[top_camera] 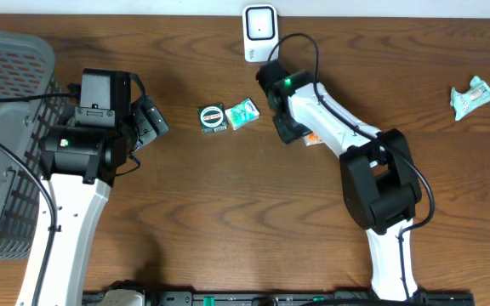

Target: Scan the item barcode

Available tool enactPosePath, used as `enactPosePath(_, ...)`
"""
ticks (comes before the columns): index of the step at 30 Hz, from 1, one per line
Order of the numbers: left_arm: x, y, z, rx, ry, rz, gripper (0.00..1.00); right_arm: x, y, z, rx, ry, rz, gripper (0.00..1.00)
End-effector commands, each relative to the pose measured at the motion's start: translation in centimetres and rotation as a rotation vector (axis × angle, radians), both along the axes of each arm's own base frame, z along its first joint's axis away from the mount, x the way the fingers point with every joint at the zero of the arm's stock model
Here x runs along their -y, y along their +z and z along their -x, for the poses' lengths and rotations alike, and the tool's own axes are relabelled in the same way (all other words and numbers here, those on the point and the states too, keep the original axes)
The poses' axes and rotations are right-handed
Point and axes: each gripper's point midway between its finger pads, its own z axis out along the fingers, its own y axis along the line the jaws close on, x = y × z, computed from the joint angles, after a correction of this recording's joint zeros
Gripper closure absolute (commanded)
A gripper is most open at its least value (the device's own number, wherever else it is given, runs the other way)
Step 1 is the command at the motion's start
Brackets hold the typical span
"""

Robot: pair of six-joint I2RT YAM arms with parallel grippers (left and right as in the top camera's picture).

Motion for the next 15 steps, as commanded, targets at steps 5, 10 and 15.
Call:
enactPosePath(5, -0.2, 0.5, -0.1, 0.012, -0.001, -0.009, 0.02, 0.8, -1.9, 1.2, -0.014, -0.02, 0.008, 0.83)
enactPosePath(10, -0.2, 0.5, -0.1, 0.012, -0.001, -0.009, 0.02, -1.2, -0.7, 0.8, -0.044, -0.023, -0.107, 0.99)
enactPosePath(15, -0.2, 0.5, -0.1, 0.012, -0.001, -0.009, 0.02, -6.0, 4.9, -0.4, -0.147, 0.066, -0.486, 0.99)
